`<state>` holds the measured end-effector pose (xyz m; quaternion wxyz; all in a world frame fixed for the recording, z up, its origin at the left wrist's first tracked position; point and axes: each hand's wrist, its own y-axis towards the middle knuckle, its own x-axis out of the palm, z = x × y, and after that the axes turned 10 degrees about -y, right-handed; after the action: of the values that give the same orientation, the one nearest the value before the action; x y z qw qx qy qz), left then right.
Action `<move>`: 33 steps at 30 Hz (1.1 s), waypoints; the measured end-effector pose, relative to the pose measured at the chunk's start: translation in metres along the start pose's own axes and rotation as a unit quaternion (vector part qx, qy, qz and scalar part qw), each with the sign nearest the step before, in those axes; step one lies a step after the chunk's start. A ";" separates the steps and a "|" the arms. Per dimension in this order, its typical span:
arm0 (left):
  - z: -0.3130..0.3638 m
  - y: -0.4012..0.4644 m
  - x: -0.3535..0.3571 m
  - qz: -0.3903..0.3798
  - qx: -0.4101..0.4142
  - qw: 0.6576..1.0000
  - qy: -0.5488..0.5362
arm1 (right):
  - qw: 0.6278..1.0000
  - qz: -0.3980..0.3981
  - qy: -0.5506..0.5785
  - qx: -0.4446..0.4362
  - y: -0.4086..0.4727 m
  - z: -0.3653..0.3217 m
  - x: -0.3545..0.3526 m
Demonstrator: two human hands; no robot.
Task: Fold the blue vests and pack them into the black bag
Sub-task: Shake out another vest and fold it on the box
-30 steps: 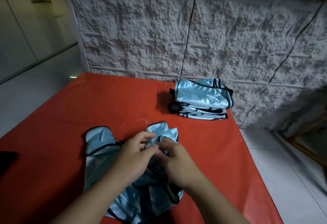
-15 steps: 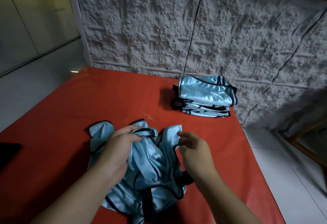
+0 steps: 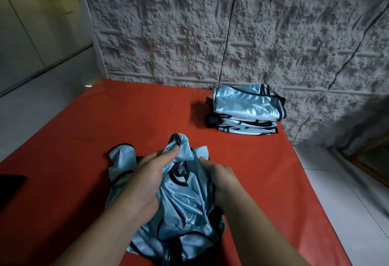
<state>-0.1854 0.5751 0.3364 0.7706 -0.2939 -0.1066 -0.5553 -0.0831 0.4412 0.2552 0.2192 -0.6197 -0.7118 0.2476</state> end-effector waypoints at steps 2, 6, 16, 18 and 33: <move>0.002 0.001 -0.005 0.001 -0.002 1.000 0.001 | 1.000 0.013 0.009 -0.019 -0.002 -0.002 0.002; 0.007 0.009 -0.019 0.026 0.029 0.999 -0.015 | 0.997 -0.021 0.071 -0.023 -0.012 -0.024 -0.012; 0.013 -0.002 -0.012 0.055 0.102 0.993 -0.033 | 0.976 -0.071 0.019 -0.204 -0.055 -0.059 -0.050; 0.011 -0.012 -0.010 0.065 0.091 0.992 -0.066 | 0.963 -0.056 0.031 -0.263 -0.069 -0.065 -0.059; 0.130 -0.146 0.059 -0.008 0.242 0.969 0.041 | 0.950 -0.006 0.020 -0.310 -0.287 -0.146 -0.062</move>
<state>-0.2773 0.5722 0.5191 0.8179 -0.0751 -0.2082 -0.5311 -0.2062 0.3601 0.5484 0.0316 -0.6573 -0.7530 0.0011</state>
